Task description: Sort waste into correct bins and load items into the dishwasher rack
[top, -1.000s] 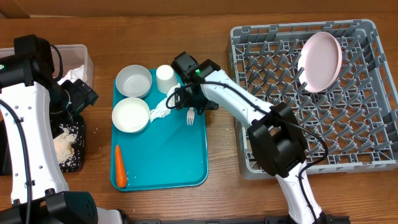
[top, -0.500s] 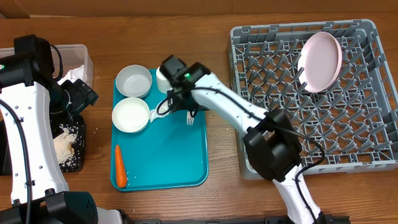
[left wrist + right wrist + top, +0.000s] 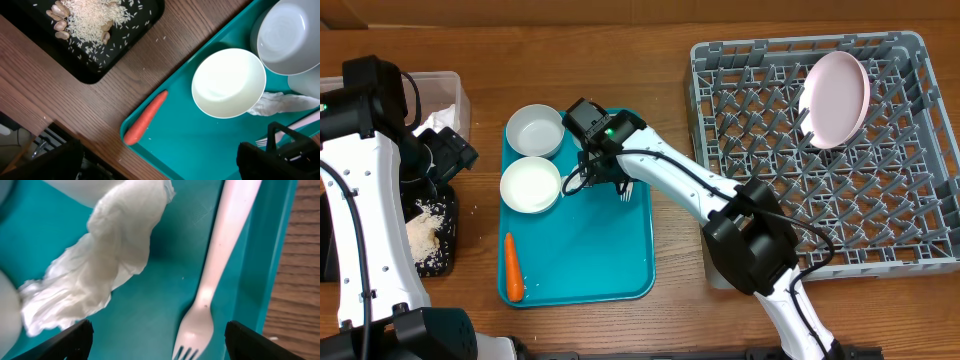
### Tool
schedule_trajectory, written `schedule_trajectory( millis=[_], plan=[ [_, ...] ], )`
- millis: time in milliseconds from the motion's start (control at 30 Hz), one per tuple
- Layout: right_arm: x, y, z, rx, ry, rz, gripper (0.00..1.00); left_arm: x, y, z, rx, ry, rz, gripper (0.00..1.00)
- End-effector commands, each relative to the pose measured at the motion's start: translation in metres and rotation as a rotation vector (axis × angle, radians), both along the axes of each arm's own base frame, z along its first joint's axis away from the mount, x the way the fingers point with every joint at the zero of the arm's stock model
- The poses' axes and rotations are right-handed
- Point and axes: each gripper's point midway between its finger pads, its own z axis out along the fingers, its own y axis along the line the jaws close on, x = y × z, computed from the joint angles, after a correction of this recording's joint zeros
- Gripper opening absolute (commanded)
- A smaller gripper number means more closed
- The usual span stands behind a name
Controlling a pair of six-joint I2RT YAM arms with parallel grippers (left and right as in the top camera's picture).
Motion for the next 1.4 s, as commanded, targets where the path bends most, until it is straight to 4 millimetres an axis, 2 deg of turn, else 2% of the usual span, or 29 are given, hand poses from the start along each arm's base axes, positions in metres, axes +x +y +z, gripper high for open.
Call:
schedule_trajectory(
  millis=[0,300,367,500,667,1200,1367],
  plan=[
    [0.009,-0.004,-0.013,-0.024,-0.005,-0.032,0.88,-0.002,0.0,0.005,0.0,-0.019,0.024,1.0],
    [0.017,-0.014,-0.02,-0.031,0.004,-0.059,0.87,-0.001,0.0,0.005,0.0,-0.019,0.024,1.0],
    [0.017,-0.014,-0.022,-0.033,0.007,-0.059,0.84,-0.001,0.0,0.005,0.0,-0.019,0.024,1.0],
    [0.016,-0.014,-0.025,-0.037,0.011,-0.057,0.82,-0.001,0.0,0.005,0.0,-0.019,0.024,1.0],
    [0.015,-0.014,-0.027,-0.036,0.013,-0.056,0.73,-0.001,0.0,0.005,0.0,-0.019,0.024,1.0],
    [0.008,-0.018,-0.038,-0.049,0.039,-0.059,0.67,-0.001,0.0,0.005,0.0,-0.019,0.024,1.0],
    [0.005,-0.021,-0.049,-0.064,0.059,-0.075,0.65,-0.001,0.0,0.005,0.0,-0.019,0.024,1.0]
  ],
)
